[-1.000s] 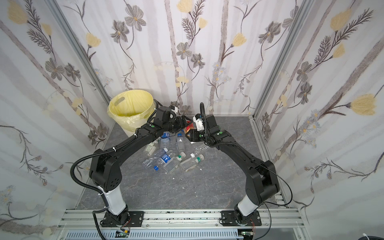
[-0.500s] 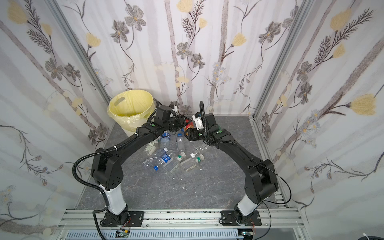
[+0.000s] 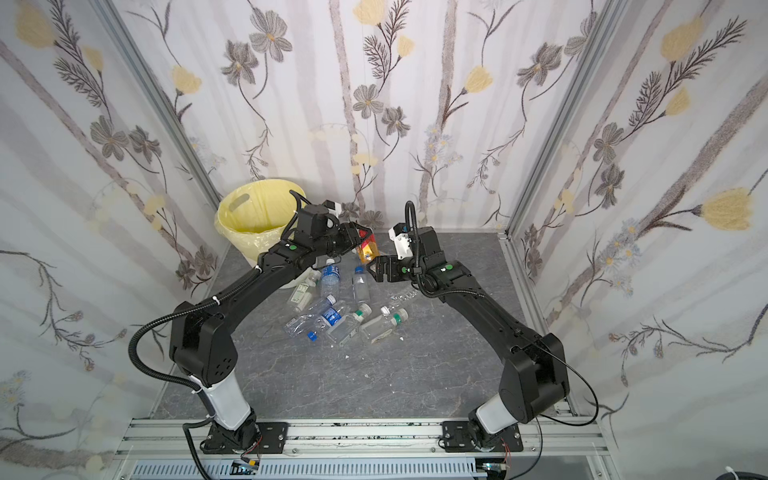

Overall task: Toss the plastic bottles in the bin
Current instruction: 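Carry the red-and-yellow bottle over the bin with the left gripper while the right withdraws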

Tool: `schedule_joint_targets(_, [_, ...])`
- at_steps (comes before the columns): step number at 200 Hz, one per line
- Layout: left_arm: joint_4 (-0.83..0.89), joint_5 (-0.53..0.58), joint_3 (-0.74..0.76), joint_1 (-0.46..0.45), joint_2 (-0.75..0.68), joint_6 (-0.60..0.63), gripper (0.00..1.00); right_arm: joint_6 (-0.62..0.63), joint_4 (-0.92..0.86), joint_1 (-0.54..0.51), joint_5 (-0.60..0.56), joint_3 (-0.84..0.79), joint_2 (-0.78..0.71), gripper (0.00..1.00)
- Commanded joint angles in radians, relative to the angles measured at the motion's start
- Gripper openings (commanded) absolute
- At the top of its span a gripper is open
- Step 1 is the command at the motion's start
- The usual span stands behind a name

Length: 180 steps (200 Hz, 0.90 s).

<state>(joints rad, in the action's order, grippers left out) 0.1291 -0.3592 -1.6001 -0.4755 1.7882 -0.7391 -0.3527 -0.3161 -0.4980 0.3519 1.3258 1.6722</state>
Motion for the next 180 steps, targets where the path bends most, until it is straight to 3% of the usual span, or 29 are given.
schedule_joint_targets(1, [-0.014,0.018,-0.012,0.026,-0.037,0.031,0.53,0.029,0.011,-0.003,-0.02,0.001,-0.031,1.0])
schedule_joint_targets(97, [0.033,0.02,-0.143,0.187,-0.143,0.133,0.52,0.161,-0.041,-0.132,-0.153,0.211,-0.02,1.0])
schedule_joint_targets(137, [0.049,0.01,-0.208,0.291,-0.17,0.16,0.52,0.21,-0.109,-0.201,-0.191,0.419,0.086,1.0])
schedule_joint_targets(180, [0.06,-0.012,-0.294,0.46,-0.187,0.167,0.52,0.254,-0.187,-0.253,-0.215,0.651,0.208,1.0])
